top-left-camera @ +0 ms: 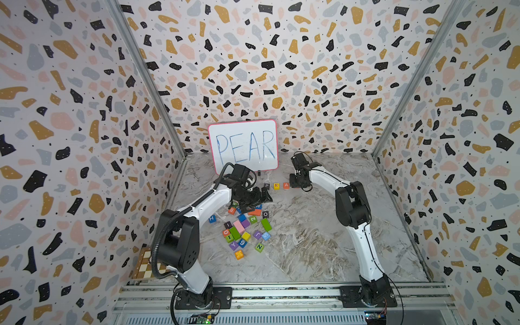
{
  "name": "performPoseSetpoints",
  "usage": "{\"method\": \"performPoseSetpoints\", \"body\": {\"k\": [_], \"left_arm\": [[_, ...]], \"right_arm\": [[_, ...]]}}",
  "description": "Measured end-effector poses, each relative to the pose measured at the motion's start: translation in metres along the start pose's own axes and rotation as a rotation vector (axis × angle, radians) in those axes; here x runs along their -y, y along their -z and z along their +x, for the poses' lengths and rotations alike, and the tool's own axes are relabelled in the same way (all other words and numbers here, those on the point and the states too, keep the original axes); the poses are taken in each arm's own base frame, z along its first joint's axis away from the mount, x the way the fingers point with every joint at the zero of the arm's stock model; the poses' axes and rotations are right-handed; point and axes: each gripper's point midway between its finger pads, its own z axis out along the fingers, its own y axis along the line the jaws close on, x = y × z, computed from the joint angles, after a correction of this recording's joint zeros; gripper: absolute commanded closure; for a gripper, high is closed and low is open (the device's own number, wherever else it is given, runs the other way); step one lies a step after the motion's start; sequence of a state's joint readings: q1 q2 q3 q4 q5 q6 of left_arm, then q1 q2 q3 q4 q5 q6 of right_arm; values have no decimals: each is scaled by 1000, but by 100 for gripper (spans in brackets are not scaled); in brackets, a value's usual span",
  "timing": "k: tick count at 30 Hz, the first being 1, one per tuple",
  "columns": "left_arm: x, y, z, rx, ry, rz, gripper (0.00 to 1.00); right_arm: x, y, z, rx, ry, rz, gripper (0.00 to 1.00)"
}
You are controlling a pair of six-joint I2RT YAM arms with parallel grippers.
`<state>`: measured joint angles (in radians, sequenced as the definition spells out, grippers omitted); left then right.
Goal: Spell the uppercase word “pear” with letter blocks
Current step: Place the letter block at the center of the board.
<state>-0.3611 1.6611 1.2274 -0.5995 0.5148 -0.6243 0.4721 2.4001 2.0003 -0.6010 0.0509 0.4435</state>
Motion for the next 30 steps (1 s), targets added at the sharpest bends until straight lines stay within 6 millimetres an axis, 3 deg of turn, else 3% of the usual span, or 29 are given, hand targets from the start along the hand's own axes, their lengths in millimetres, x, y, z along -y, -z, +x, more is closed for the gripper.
{"method": "performPoseSetpoints", "body": {"k": [30], "left_arm": [[0, 0, 0, -1, 0, 0, 1]], "right_arm": [[5, 0, -3, 0, -11, -4, 67]]}}
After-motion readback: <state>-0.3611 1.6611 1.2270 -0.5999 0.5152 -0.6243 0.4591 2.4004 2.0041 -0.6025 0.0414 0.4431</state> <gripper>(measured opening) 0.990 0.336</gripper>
